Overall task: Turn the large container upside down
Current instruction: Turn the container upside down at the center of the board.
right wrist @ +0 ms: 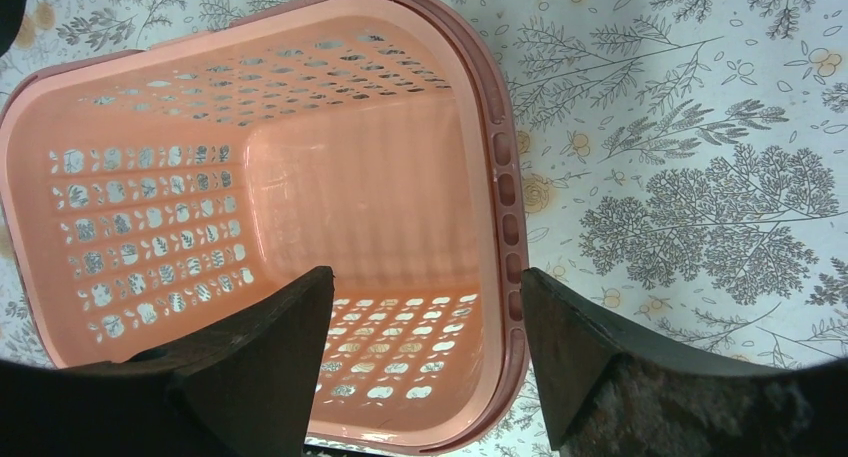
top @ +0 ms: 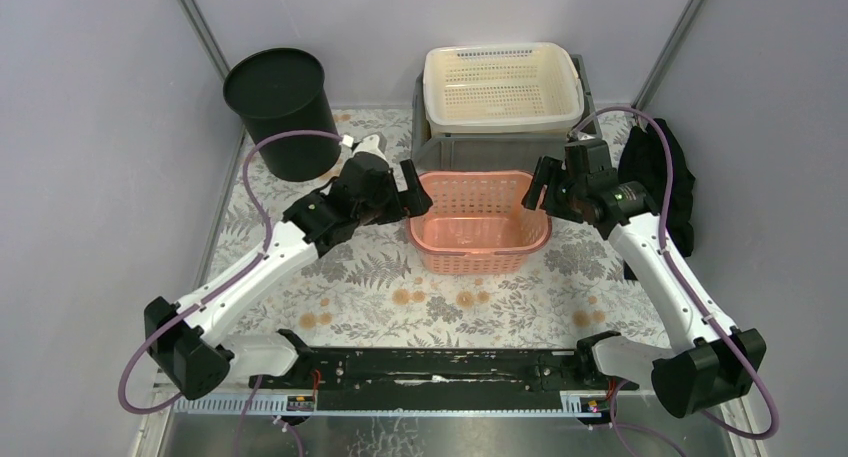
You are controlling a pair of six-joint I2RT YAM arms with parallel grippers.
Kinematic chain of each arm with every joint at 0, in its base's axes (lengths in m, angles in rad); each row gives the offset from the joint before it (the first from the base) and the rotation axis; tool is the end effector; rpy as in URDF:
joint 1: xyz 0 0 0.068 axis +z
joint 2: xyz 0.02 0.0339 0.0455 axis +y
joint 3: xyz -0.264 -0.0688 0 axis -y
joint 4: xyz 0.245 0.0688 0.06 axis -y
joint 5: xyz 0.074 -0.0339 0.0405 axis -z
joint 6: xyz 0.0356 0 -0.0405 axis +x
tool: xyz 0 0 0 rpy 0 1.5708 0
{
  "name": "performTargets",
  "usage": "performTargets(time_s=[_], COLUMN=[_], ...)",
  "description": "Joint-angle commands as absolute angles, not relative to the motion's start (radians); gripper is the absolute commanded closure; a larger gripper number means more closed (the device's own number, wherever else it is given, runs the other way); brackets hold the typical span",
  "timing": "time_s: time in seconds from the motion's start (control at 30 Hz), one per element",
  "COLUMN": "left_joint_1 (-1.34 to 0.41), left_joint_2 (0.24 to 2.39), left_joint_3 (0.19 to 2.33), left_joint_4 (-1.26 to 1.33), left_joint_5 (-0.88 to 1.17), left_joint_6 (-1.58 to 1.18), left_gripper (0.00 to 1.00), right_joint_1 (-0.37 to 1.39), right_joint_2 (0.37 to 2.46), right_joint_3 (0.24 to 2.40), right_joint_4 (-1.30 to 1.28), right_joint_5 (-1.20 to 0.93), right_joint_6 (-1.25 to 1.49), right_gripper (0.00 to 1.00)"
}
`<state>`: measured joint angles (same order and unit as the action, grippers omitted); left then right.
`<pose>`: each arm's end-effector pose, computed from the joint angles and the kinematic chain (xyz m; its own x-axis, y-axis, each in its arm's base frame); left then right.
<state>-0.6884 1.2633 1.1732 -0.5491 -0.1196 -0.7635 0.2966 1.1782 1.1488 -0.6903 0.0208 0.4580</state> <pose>0.2168 -0.1729 0.3376 -0.7178 -0.2984 -0.6290 0.0837 0.8599 -0.5035 0.2375 0.0718 0.3379 -0.6880 0.2520 -0.6806 0.0300 0.9469 0.3202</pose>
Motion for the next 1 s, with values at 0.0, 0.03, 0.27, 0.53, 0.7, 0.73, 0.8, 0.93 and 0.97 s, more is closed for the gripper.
performTargets(time_s=[0.0, 0.03, 0.27, 0.53, 0.7, 0.73, 0.8, 0.93, 0.97], left_joint_1=[-0.693, -0.693, -0.693, -0.693, -0.693, -0.693, -0.694, -0.693, -0.693], left_joint_2=[1.203, 1.191, 1.063, 0.942, 0.925, 0.923, 0.915, 0.888, 0.882], left_joint_3=[1.167, 1.162, 1.092, 0.989, 0.971, 0.971, 0.97, 0.977, 0.982], left_joint_4=[-0.583, -0.587, -0.628, -0.645, -0.644, -0.645, -0.648, -0.656, -0.661], left_joint_5=[-0.124, -0.123, -0.098, -0.092, -0.094, -0.099, -0.112, -0.123, -0.124], left_joint_6=[-0.754, -0.755, -0.784, -0.824, -0.825, -0.825, -0.827, -0.833, -0.833], left_gripper=[0.0, 0.0, 0.0, 0.0, 0.0, 0.0, 0.0, 0.0, 0.0], right_joint_1=[0.3, 0.299, 0.3, 0.308, 0.362, 0.378, 0.417, 0.503, 0.527], right_joint_2=[1.183, 1.183, 1.171, 1.212, 1.245, 1.253, 1.272, 1.279, 1.283], right_joint_3=[1.201, 1.203, 1.219, 1.256, 1.302, 1.312, 1.336, 1.339, 1.343], right_joint_4=[-0.721, -0.72, -0.707, -0.668, -0.671, -0.673, -0.678, -0.633, -0.628], right_joint_5=[0.041, 0.039, -0.022, -0.125, -0.13, -0.131, -0.129, -0.14, -0.132], right_joint_6=[0.434, 0.433, 0.43, 0.436, 0.441, 0.444, 0.454, 0.508, 0.52], right_gripper=[0.24, 0.24, 0.23, 0.22, 0.22, 0.22, 0.22, 0.22, 0.22])
